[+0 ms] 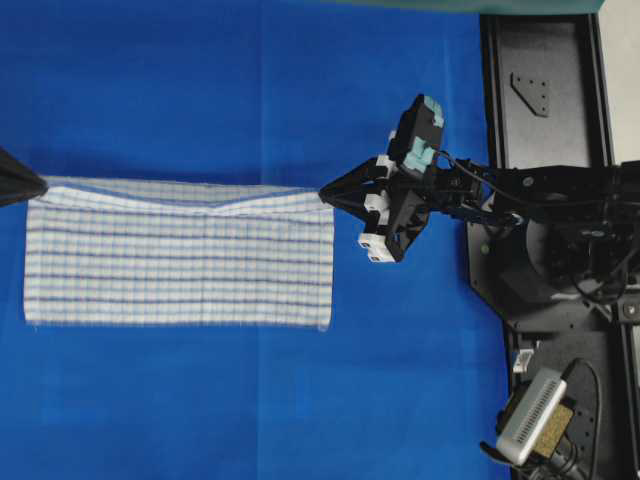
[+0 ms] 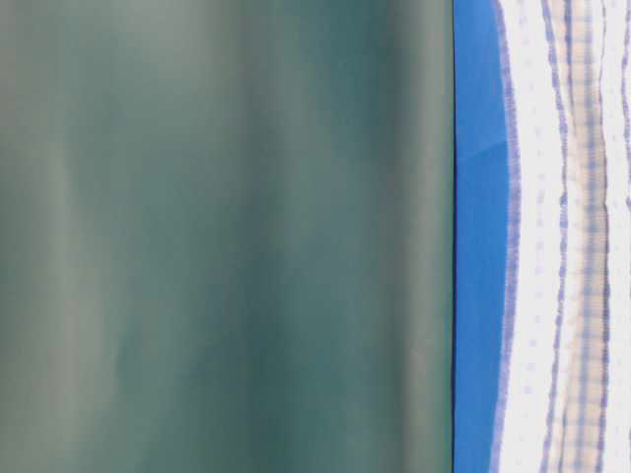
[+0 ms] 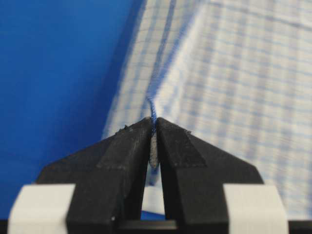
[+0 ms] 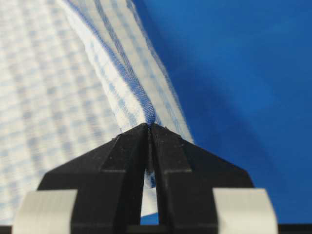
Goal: Fold the blue towel.
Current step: 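Fold the top edge down toward the bottom edge with both grippers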
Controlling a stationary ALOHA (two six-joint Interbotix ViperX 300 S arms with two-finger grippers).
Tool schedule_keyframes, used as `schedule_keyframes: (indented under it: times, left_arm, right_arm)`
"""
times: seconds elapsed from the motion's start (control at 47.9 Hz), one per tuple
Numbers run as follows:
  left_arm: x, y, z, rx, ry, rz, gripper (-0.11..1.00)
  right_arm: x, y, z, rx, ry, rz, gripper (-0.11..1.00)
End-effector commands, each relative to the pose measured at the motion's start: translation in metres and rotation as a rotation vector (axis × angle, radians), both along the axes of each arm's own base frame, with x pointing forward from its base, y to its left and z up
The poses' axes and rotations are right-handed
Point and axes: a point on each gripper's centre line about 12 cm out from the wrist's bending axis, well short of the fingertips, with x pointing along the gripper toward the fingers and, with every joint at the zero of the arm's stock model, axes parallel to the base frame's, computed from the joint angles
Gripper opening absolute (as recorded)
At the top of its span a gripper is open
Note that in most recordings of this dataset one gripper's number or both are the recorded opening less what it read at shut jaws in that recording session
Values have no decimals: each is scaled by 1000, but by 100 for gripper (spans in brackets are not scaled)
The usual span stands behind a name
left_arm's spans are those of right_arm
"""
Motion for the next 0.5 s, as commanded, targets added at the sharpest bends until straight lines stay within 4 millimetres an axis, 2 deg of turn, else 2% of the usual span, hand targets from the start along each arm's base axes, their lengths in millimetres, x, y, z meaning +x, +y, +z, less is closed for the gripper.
schedule_keyframes:
  times: [0.0,0.23,0.481]
  left_arm:
    - [-1,-14,8,-21,-30,-43,4]
    - [-5,-43,7,-89,-23,-125,4]
    - [4,-59,1,-94,11,-178,4]
  right_arm:
    - [3,12,7,15,-31,37,15]
    - [4,41,4,71,-13,106,15]
    - [10,54,-3,84,30,148,15]
